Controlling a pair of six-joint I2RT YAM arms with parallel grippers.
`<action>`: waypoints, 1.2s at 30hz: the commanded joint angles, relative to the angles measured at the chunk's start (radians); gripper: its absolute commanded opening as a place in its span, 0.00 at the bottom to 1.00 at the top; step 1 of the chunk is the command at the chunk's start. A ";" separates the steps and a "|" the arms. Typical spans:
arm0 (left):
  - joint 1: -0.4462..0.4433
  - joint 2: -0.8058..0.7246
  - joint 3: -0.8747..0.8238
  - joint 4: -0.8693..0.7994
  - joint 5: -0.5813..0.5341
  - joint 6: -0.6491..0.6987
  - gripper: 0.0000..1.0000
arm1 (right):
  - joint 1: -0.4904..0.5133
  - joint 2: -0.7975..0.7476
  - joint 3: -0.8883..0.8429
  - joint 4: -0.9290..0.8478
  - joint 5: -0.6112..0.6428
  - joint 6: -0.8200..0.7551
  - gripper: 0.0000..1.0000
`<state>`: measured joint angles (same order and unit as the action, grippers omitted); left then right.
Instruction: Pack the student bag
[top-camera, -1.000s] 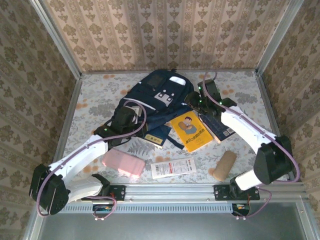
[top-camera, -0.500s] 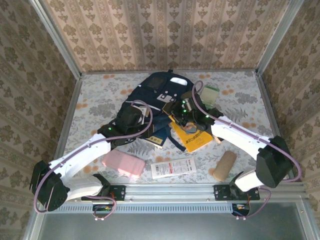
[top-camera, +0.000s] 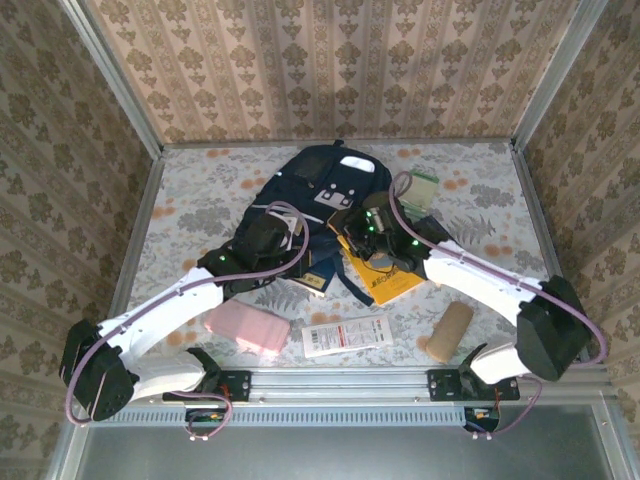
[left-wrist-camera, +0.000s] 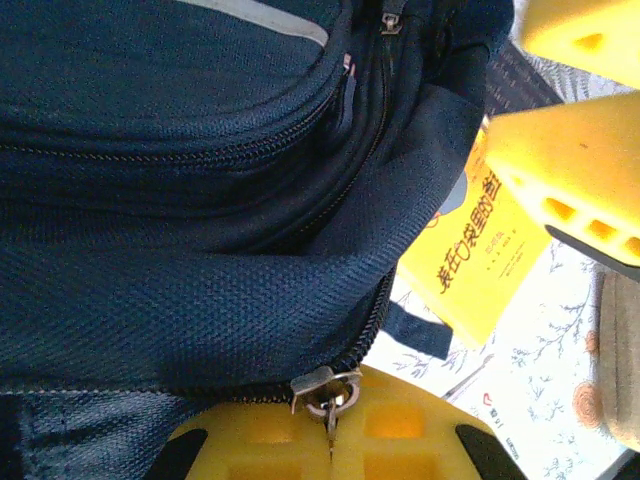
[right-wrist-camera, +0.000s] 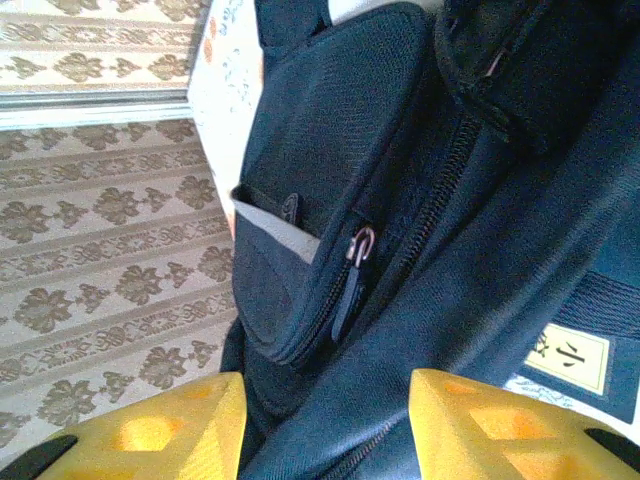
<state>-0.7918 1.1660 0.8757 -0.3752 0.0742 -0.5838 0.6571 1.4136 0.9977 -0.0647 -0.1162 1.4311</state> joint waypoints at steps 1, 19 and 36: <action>-0.009 -0.013 0.062 0.045 -0.007 -0.002 0.00 | 0.004 -0.056 -0.043 -0.009 0.033 0.064 0.49; -0.049 -0.011 0.076 0.038 -0.021 -0.002 0.00 | 0.015 0.080 -0.076 0.224 -0.016 0.143 0.50; -0.039 -0.057 0.056 -0.062 -0.059 0.020 0.00 | -0.102 0.060 -0.042 0.088 0.013 -0.124 0.00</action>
<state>-0.8383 1.1656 0.8917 -0.3977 0.0296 -0.5827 0.6285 1.4929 0.9360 0.0784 -0.1738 1.4109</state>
